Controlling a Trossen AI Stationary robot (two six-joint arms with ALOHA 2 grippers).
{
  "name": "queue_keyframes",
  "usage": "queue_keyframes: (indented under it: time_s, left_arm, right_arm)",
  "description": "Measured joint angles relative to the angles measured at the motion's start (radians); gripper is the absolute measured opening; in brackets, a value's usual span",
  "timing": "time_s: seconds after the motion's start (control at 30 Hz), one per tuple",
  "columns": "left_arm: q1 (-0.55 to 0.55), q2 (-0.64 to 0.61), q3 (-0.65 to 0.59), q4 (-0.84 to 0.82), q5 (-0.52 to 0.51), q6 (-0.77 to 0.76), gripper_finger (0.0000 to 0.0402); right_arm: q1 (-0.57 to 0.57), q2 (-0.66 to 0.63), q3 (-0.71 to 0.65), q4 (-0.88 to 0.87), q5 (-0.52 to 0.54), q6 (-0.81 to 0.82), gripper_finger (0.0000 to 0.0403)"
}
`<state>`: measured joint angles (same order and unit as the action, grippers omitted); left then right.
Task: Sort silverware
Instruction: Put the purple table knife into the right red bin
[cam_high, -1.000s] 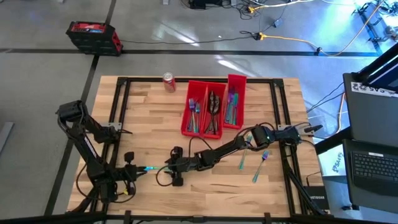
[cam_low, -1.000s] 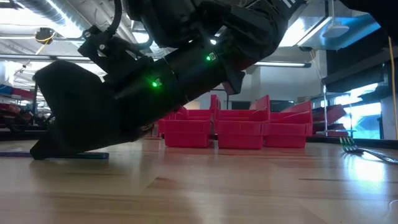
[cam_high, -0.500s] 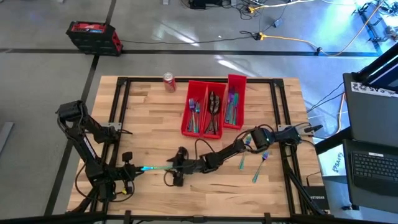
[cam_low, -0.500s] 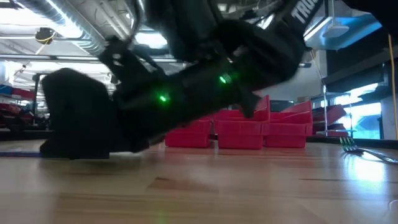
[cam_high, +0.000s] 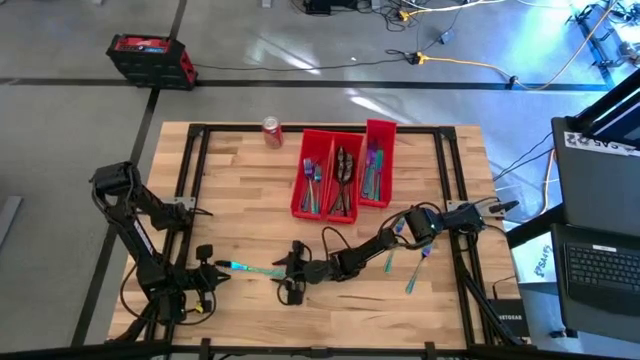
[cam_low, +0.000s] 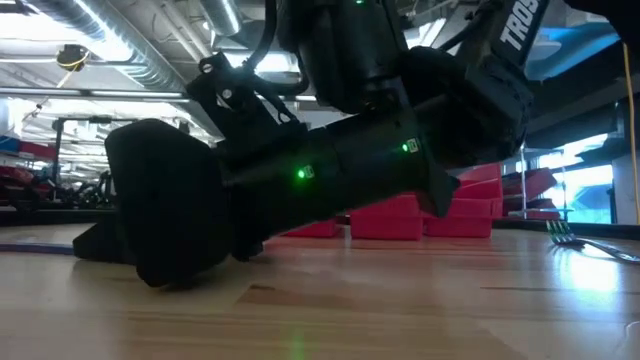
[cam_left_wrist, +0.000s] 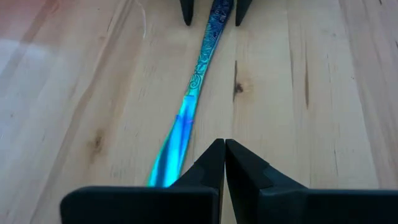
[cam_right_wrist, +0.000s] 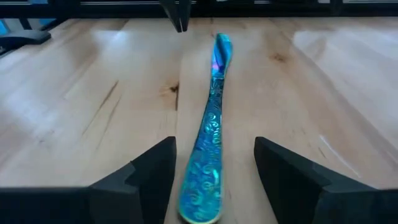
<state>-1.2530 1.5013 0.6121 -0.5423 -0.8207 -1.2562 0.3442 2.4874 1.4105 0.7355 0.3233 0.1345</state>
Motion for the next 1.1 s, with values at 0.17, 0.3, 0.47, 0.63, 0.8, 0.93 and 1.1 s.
queue_keyframes:
  time_s: [0.17, 0.3, 0.47, 0.63, 0.8, 0.93, 1.1]
  left_arm:
    - [0.0, 0.0, 0.0, 0.0, 0.0, 0.0, 0.0]
    - [0.0, 0.0, 0.0, -0.006, -0.001, 0.0, 0.0]
    - [0.0, 0.0, 0.0, -0.087, -0.005, -0.046, 0.0]
    - [0.0, 0.0, 0.0, -0.122, 0.017, -0.076, 0.0]
    - [0.0, 0.0, -0.008, -0.125, 0.098, -0.046, 0.0]
    - [0.0, 0.0, -0.033, -0.12, 0.101, -0.086, 0.0]
    - [0.001, 0.0, -0.044, -0.119, 0.088, -0.119, 0.0]
  right_arm:
    - [-0.012, 0.0, 0.0, -0.004, 0.002, -0.001, 0.0202]
    - [-0.012, -0.002, 0.002, -0.03, 0.009, 0.015, 0.0202]
    - [-0.012, -0.003, 0.003, -0.041, 0.009, 0.016, 0.0202]
    - [-0.012, -0.003, 0.003, -0.048, 0.009, 0.019, 0.0202]
    - [-0.011, -0.002, 0.003, -0.049, 0.008, 0.019, 0.0202]
    - [-0.011, -0.002, 0.002, -0.05, 0.008, 0.019, 0.0202]
    - [-0.011, 0.0, 0.001, -0.051, 0.008, 0.019, 0.0202]
